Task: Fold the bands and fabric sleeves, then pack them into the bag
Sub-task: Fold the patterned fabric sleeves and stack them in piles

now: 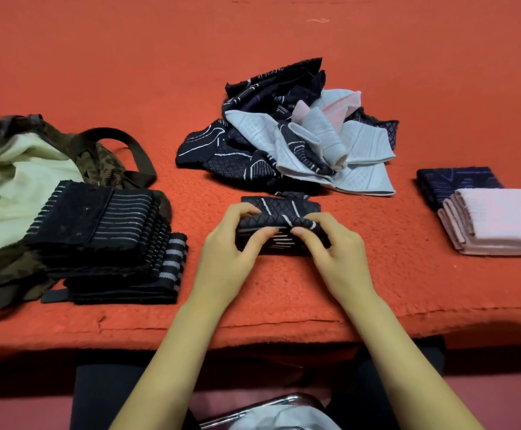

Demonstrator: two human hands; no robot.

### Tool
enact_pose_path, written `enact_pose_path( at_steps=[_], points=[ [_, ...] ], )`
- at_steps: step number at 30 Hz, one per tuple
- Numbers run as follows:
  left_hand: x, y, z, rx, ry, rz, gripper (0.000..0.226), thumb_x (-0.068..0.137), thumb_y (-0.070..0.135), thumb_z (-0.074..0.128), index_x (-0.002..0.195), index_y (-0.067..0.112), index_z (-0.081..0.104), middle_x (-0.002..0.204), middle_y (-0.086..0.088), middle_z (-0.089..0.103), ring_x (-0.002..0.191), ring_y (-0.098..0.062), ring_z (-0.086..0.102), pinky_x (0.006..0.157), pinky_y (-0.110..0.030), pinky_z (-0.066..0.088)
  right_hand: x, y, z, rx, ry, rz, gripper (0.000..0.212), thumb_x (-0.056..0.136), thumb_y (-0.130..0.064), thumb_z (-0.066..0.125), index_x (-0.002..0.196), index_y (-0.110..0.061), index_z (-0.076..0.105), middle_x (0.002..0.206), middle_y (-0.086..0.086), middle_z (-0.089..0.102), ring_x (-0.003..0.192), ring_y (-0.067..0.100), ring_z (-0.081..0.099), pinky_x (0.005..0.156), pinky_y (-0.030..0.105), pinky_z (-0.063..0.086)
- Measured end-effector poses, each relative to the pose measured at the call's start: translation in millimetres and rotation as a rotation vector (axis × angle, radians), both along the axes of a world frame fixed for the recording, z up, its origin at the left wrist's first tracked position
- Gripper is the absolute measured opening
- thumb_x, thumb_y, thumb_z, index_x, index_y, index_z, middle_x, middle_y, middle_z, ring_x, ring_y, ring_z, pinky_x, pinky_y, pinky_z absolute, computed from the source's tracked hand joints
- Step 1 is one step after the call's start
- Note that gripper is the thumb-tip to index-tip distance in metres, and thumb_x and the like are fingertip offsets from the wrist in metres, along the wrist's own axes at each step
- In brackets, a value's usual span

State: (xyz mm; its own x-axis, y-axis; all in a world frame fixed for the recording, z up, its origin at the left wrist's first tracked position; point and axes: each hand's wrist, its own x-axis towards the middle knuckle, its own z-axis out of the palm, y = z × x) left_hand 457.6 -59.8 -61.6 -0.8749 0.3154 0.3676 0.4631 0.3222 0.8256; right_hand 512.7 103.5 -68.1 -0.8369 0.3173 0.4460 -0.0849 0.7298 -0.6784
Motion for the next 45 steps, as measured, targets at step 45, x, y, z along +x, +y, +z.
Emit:
enact_pose_path(
  at_steps=[45],
  points=[
    [-13.4, 16.2, -15.4, -0.486, -0.026, 0.266, 0.043, 0.099, 0.032, 0.041, 0.141, 0.039, 0.038, 0.101, 0.004, 0.034, 0.091, -0.012, 0.027, 0.082, -0.026, 0.018, -14.4, 4.9, -7.4, 0.26, -0.358, -0.172, 0.042, 0.099, -0.035, 0.041, 0.141, -0.038, 0.039, 0.098, 0.005, 0.047, 0.097, 0.025, 0.043, 0.083, 0.037, 0.026]
  ],
)
